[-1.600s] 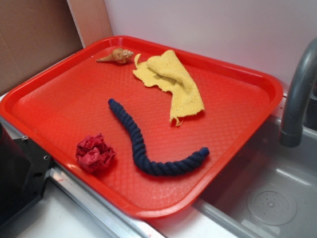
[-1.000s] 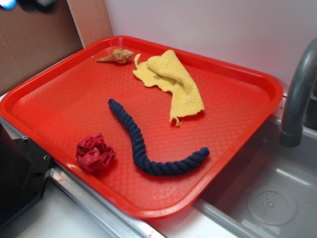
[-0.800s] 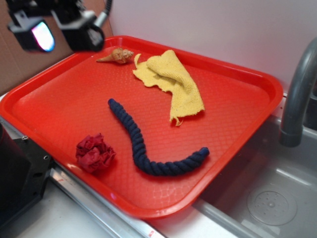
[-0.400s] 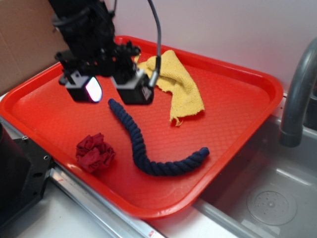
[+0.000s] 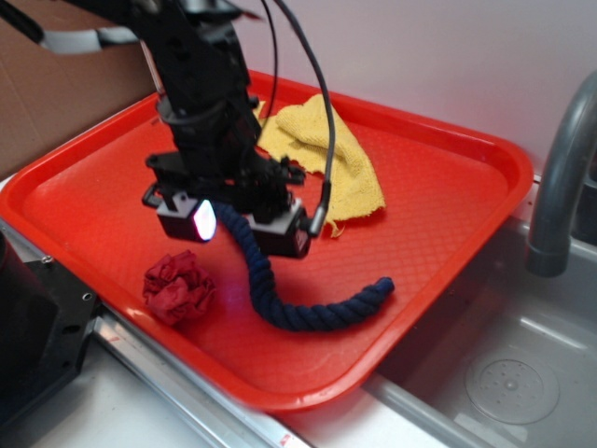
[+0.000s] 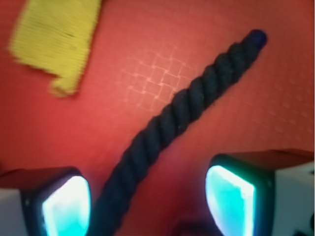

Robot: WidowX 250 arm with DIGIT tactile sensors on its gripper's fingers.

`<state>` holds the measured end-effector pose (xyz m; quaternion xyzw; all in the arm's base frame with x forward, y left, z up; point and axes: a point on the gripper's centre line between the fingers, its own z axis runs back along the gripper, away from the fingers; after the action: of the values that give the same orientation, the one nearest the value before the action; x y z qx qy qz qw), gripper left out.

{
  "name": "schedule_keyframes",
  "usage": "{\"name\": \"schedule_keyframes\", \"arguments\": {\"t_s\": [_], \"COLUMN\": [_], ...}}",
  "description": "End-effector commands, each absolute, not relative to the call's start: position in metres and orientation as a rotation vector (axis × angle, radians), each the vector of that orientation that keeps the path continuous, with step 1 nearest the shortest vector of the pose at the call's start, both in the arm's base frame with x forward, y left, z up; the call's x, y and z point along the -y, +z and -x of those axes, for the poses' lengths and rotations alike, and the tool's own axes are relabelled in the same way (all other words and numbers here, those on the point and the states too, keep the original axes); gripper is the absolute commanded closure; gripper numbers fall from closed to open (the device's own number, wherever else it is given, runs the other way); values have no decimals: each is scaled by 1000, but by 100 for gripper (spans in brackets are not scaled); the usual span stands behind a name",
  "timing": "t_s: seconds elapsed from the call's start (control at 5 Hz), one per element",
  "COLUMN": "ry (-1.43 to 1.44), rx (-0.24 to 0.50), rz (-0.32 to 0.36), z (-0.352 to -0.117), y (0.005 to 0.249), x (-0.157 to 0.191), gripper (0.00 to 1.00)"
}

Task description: Grab the blue rope.

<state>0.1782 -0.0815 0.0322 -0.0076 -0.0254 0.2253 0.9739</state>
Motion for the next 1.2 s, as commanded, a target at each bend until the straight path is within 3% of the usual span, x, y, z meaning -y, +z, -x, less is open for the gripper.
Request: {"name": "schedule_keyframes", "arguments": {"t_s": [0.0, 0.2, 0.6, 0.8, 1.0], "ry": [489, 510, 456, 368, 158], "rx": [17, 17, 38, 42, 48], "rz": [-30, -29, -29, 20, 142], "z": [-178, -177, -175, -178, -182], "y": [-2, -2, 15, 34, 80], "x": [71, 71, 64, 58, 38], "gripper": [11, 100, 100, 100, 100]}}
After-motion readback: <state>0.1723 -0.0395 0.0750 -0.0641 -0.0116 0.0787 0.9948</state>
